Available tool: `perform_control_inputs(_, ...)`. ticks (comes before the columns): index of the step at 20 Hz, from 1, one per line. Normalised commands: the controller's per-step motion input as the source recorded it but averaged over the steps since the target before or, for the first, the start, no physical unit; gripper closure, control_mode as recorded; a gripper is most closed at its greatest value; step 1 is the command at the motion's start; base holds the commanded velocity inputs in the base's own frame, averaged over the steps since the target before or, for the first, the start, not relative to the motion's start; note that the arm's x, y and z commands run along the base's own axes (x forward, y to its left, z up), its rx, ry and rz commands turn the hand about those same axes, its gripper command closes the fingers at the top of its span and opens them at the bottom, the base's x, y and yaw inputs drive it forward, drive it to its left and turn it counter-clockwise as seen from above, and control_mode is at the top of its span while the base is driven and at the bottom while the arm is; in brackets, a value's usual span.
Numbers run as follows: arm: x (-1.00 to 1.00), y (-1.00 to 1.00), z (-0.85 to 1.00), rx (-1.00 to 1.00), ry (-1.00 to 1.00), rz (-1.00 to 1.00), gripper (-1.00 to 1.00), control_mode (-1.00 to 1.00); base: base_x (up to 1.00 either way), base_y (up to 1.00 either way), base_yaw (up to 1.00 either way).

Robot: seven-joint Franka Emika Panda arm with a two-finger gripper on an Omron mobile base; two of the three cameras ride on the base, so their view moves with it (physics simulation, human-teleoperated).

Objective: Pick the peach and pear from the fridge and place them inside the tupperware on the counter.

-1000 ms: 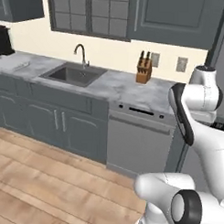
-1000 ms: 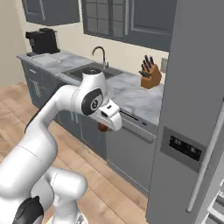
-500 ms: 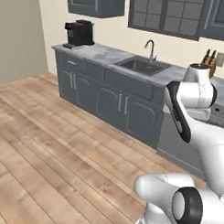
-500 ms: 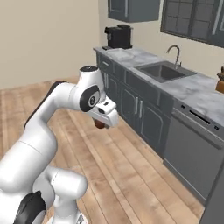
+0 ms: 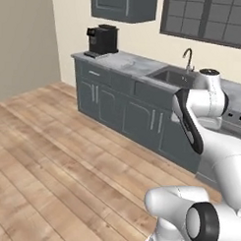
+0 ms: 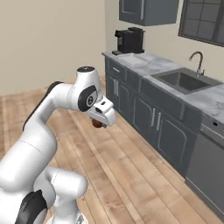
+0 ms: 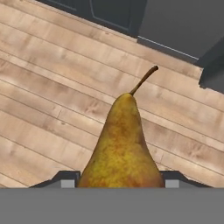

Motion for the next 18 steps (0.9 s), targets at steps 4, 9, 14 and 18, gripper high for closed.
perform_control_inputs(4, 0.00, 0.00, 0.00, 0.00, 0.00, 0.00, 1.00, 1.00, 1.00, 0.78, -0.07)
perform_control_inputs(9, 0.00, 0.00, 0.00, 0.00, 0.00, 0.00, 1.00, 1.00, 1.00, 0.64, -0.18)
perform_control_inputs(14, 0.00, 0.00, 0.00, 0.00, 0.00, 0.00, 1.00, 1.00, 1.00, 0.38, -0.44)
perform_control_inputs(18, 0.00, 0.00, 0.00, 0.00, 0.00, 0.00, 1.00, 1.00, 1.00, 0.33, -0.47)
